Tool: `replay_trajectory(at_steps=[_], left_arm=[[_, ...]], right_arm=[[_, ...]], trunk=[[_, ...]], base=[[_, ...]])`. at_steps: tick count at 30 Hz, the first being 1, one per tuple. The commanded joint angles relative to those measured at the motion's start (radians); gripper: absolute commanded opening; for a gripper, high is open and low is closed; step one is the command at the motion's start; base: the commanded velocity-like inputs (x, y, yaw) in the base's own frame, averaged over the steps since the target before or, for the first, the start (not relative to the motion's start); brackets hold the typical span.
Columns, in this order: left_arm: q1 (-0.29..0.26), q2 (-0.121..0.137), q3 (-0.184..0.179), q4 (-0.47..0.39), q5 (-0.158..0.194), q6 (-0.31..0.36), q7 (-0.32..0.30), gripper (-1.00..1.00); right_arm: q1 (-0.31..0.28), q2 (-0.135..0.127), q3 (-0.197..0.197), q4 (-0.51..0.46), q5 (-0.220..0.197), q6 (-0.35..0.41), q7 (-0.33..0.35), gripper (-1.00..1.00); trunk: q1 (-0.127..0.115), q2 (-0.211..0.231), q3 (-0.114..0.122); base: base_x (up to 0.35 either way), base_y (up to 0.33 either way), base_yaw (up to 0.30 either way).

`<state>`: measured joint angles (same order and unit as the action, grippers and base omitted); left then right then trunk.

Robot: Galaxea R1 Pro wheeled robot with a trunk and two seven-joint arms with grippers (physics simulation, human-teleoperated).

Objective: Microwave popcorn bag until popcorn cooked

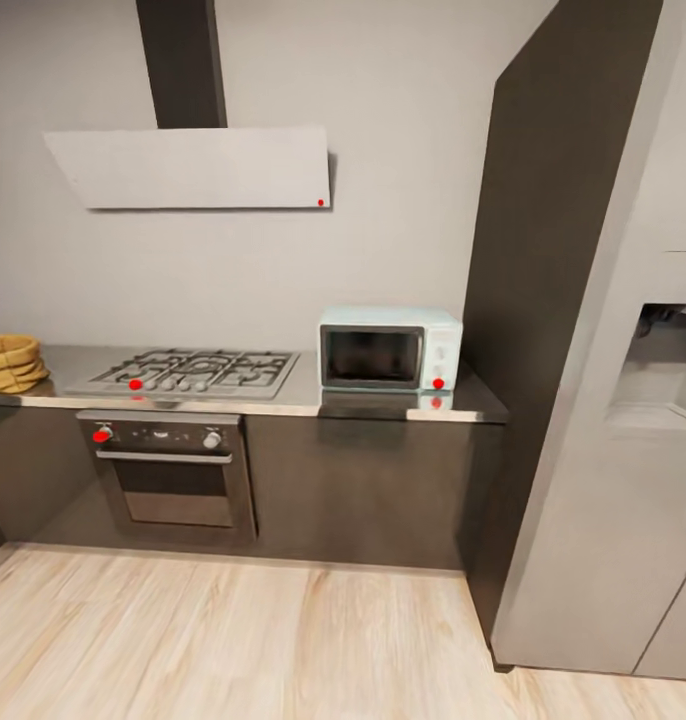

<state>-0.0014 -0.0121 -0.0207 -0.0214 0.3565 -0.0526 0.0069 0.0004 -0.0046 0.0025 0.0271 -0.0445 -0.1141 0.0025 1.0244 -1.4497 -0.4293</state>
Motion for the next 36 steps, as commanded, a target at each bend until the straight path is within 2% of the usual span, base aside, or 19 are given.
replay_trajectory(at_steps=[1,26,36], left_arm=[[0.0,0.0,-0.002,0.0,0.006,-0.003,0.001,1.0],[0.0,0.0,-0.002,0.0,0.006,-0.003,0.001,1.0],[0.0,0.0,-0.002,0.0,0.006,-0.004,0.001,1.0]], right_arm=[[-0.001,0.0,0.001,0.002,-0.005,-0.006,0.0,1.0],[-0.001,0.0,0.0,0.002,-0.006,-0.007,-0.001,1.0],[-0.001,0.0,-0.001,0.002,-0.007,-0.007,-0.001,1.0]], trunk=[[0.001,0.0,-0.001],[0.001,0.0,-0.001],[0.001,0.0,-0.001]], base=[[0.33,0.0,0.0],[0.33,-0.008,-0.03],[0.318,-0.097,-0.21]])
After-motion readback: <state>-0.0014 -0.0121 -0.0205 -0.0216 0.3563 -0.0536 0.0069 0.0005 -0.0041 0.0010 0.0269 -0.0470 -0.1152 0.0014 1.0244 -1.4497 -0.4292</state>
